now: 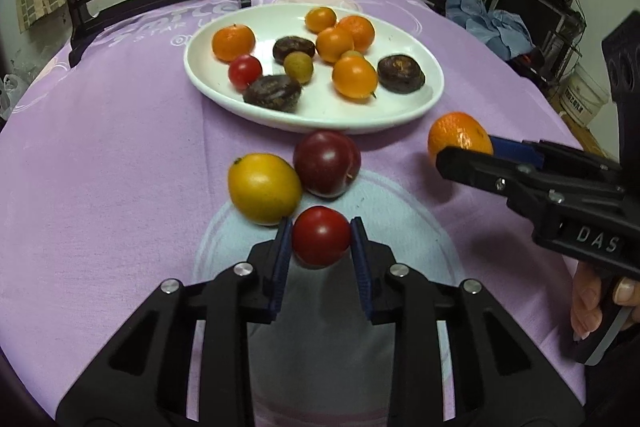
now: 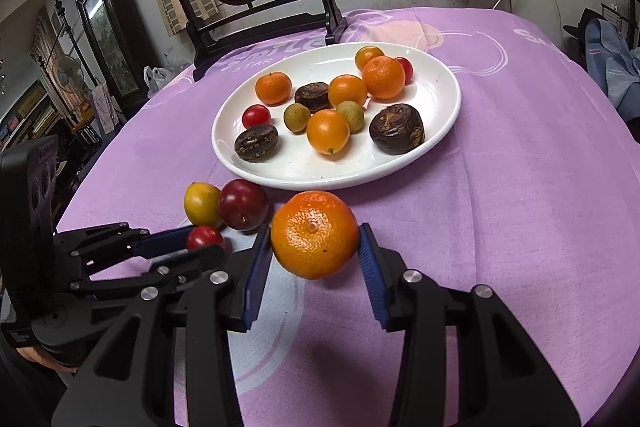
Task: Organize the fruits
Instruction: 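Lower the tomato and orange onto the white plate and open both tools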
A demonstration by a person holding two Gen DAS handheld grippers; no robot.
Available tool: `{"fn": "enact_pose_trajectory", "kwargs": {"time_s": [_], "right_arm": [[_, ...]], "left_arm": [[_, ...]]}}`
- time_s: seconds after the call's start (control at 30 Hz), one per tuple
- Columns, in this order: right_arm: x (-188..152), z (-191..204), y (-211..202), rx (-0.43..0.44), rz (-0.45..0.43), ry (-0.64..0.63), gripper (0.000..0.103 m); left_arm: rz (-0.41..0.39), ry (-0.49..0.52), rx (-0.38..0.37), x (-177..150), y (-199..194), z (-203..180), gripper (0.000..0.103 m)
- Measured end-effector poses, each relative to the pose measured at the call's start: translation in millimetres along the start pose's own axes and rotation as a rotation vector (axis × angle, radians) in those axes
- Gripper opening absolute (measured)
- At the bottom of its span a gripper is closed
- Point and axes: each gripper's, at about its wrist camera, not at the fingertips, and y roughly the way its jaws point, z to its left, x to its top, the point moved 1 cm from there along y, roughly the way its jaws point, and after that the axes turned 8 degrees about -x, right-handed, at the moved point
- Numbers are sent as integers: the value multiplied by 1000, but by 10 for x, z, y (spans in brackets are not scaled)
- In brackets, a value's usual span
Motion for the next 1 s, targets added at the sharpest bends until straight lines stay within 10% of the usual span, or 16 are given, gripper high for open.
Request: {"fn": "enact_pose_trajectory", "kwargs": {"time_s": [0.53,1.0], "right_arm": [[39,10,-114,21,-42,15,44],[834,-54,190,-32,-99,-32,44]], "left_arm": [[-43,28,-10,77,-205,-86,30],[-101,-24,89,1118,-46,120,30]]}}
